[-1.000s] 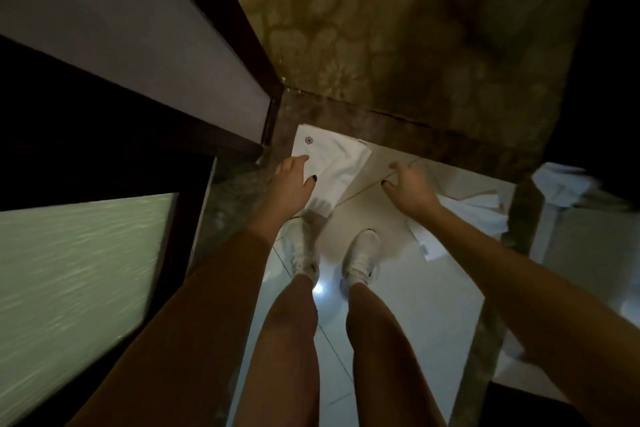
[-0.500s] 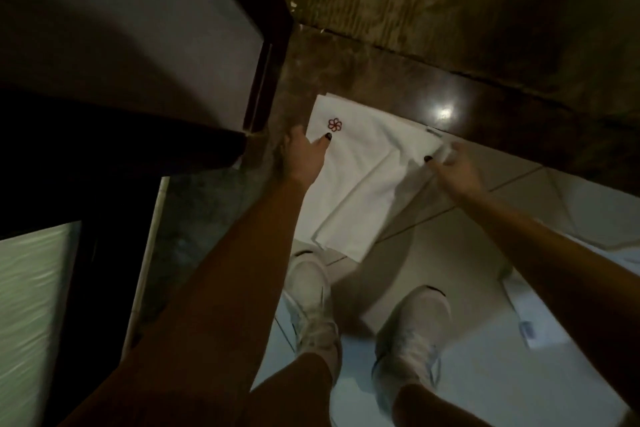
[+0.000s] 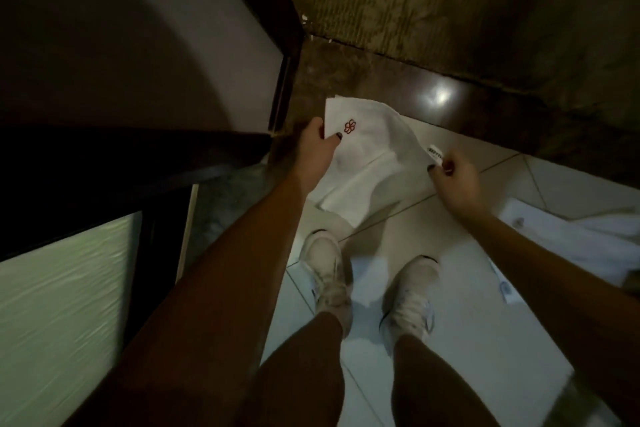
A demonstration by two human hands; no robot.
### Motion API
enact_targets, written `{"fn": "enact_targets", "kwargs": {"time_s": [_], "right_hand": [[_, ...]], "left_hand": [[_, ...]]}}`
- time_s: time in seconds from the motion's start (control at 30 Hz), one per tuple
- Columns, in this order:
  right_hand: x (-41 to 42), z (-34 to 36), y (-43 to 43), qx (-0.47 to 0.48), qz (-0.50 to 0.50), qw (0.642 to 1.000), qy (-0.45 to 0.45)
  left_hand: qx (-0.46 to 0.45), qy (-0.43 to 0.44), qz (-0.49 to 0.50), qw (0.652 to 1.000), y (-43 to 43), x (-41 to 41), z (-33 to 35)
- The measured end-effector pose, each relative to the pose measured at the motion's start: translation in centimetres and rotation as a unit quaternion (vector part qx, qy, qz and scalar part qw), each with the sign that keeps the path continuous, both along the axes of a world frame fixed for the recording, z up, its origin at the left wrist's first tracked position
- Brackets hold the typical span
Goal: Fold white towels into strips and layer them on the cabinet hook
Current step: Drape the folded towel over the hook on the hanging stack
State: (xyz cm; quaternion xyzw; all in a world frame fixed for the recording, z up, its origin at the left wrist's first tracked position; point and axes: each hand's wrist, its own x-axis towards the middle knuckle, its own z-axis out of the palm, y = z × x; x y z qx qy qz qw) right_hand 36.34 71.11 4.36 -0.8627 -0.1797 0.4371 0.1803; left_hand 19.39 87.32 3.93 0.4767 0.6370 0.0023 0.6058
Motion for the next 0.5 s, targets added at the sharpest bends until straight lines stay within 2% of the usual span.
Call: {"fn": "enact_targets", "kwargs": {"time_s": [0.17,0.3,0.4,0.5], "right_hand": [[1.6,12.1,0.0,0.072,-0.054,0.995,-0.031],[5.0,22.0,0.2,0.123,-0.144,0.98,-0.065],[7.1,29.7,-0.1,0.164,-0.181,0.967,-0.077],[8.0,37.8,-0.7,0.192,-0.17,0.963,-0.088]], "left_hand": [[0.033,-0.039,0.013,0.999,0.8,0.4,11.9],[0.062,-0.047,-0.024,0.997,1.0,1.5,21.9],[0.118,-0.067,-0.044,0.99,0.7,3.1,30.0],[0.182,-0.073,-0.053,0.979,0.2,4.8,37.9]]}}
